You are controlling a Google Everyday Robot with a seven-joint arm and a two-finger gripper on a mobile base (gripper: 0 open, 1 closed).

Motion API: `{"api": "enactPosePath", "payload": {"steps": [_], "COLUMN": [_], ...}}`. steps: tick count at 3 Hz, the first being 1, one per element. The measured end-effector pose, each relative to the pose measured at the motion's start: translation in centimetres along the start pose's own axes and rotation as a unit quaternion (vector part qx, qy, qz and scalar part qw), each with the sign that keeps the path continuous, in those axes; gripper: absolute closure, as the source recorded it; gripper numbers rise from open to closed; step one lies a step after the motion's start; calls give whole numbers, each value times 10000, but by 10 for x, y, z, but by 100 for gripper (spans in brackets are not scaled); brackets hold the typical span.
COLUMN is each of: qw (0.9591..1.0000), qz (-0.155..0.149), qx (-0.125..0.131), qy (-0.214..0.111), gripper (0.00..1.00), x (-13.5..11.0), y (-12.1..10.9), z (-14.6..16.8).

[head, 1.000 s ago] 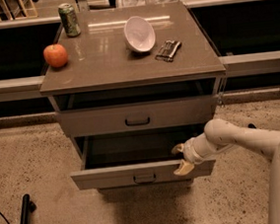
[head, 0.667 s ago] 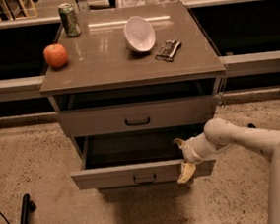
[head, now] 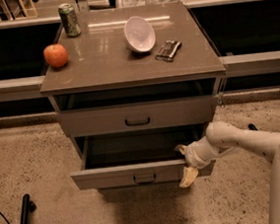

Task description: Open middle drawer

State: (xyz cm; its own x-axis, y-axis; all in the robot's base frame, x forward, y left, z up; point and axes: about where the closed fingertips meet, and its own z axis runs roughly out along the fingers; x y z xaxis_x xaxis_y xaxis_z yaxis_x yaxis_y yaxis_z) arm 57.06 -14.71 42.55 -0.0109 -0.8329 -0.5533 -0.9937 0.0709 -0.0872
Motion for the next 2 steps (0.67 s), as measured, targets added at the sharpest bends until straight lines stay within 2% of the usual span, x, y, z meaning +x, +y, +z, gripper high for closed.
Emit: {"api": "enactPosePath", "payload": {"steps": [1, 2], "qw": [9994, 9986], "qz": [149, 184], "qx": [-293, -422], "qy": [137, 264], "gripper": [31, 40], "x": [7, 6], "y": [32, 53], "z": [-4, -11]}}
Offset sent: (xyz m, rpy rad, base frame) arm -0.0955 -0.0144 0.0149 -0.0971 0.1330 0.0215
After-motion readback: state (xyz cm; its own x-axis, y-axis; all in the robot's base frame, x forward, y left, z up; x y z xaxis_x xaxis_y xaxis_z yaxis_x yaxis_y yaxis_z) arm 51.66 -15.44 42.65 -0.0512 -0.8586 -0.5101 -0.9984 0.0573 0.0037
